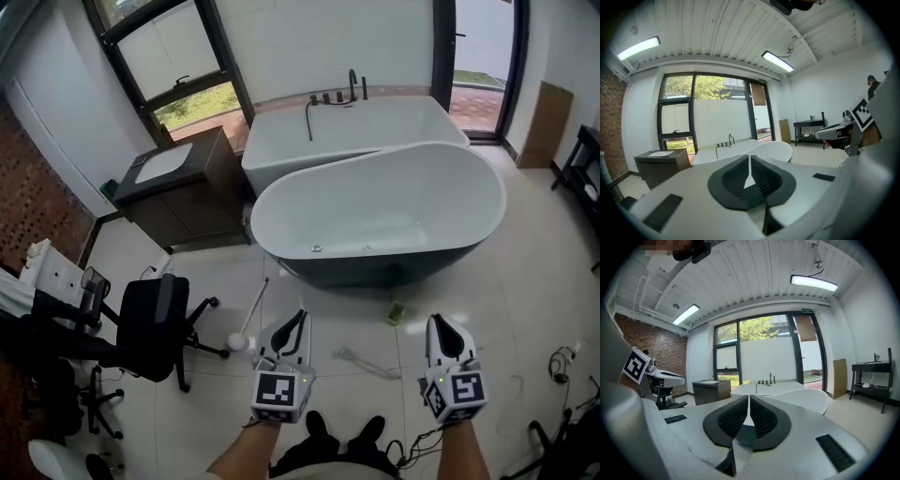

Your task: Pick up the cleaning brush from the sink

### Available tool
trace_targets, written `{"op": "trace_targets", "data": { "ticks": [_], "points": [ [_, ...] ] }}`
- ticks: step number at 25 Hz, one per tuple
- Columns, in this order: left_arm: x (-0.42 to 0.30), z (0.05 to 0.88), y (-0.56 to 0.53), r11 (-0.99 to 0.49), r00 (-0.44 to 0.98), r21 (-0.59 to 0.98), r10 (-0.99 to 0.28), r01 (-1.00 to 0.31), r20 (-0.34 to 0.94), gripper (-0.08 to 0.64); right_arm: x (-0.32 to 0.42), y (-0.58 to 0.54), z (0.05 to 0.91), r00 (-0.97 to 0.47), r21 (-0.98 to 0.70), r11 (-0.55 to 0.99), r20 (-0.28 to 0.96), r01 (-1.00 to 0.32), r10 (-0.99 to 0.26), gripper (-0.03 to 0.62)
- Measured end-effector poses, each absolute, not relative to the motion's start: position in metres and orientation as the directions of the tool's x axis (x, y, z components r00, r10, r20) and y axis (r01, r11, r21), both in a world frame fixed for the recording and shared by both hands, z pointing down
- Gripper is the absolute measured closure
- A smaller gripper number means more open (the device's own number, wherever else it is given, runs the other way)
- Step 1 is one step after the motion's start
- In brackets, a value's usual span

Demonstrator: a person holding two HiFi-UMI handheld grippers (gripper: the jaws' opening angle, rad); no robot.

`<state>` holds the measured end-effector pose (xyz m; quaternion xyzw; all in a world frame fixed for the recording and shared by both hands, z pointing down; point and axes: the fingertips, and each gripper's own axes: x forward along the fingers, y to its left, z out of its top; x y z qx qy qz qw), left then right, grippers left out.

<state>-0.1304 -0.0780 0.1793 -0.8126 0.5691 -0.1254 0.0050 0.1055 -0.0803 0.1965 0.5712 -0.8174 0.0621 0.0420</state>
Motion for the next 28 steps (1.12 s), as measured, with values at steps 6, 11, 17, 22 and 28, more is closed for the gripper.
{"op": "trace_targets", "data": {
  "ticks": [6, 11, 17, 22, 28],
  "points": [
    [-0.177, 0.268, -0.117, -0.417, 0.388, -0.108, -0.895, -0.902, 0.219, 0.535, 0.037, -0.108, 0.286, -0.328, 0.025, 0.344, 0.245, -0.938, -0.912, 0.586],
    [-0.184, 0.358, -0.152, -0.424, 0.390, -0.108, -0.888, -0.899, 0.243, 0.558, 0.016, -0.135, 0.366, -0.341, 0.024, 0.361, 0.273, -0.932, -0.899, 0.569],
    [-0.159, 0.450, -0.185, -0.391, 0.359, -0.104, -0.903, -0.915, 0.236, 0.558, 0.031, -0.174, 0.463, -0.405, 0.012, 0.427, 0.294, -0.904, -0.866, 0.557],
    [-0.149, 0.562, -0.193, -0.346, 0.313, -0.103, -0.917, -0.933, 0.246, 0.558, 0.048, -0.189, 0.584, -0.436, 0.018, 0.466, 0.326, -0.884, -0.839, 0.557],
    [-0.155, 0.743, -0.193, -0.323, 0.287, -0.076, -0.910, -0.943, 0.299, 0.558, 0.045, -0.188, 0.767, -0.478, 0.010, 0.524, 0.396, -0.852, -0.784, 0.532]
  ]
}}
